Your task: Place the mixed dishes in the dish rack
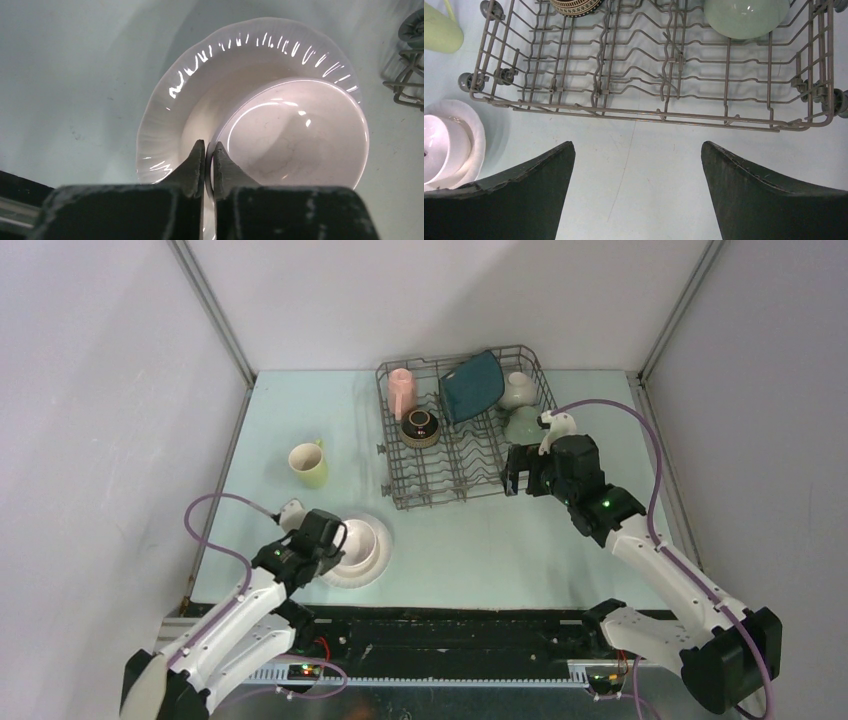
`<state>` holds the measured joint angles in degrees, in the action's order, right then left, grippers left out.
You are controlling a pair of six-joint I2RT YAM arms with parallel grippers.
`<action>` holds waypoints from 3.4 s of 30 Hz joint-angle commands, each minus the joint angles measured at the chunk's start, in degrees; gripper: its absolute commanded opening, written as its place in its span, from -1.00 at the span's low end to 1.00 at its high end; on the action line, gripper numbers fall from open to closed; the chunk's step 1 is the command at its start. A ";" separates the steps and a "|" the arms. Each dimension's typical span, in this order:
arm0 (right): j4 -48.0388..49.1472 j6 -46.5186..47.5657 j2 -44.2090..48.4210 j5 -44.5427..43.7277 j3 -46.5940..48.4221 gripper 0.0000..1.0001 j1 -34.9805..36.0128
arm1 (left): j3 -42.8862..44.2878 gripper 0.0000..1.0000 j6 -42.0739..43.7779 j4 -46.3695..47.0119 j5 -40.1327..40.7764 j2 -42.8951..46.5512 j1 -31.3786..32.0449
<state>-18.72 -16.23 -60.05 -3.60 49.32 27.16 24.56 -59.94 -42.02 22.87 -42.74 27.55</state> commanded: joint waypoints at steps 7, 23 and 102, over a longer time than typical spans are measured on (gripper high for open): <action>0.93 -2.06 3.76 6.45 -0.19 0.99 -1.05 | 4.53 -0.99 -0.55 -3.00 3.73 7.44 -0.26; 2.07 -6.18 6.47 28.03 -0.19 0.99 -3.07 | 7.27 -0.99 16.24 15.55 -19.72 20.92 -0.30; -23.55 3.96 -28.01 -22.83 33.72 -1.00 4.59 | 5.43 0.60 15.29 33.80 -23.06 9.29 6.46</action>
<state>-32.73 -17.52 -80.49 -16.29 74.24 31.73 27.77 -46.30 -8.01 -1.28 -33.04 33.76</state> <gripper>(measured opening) 0.619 0.801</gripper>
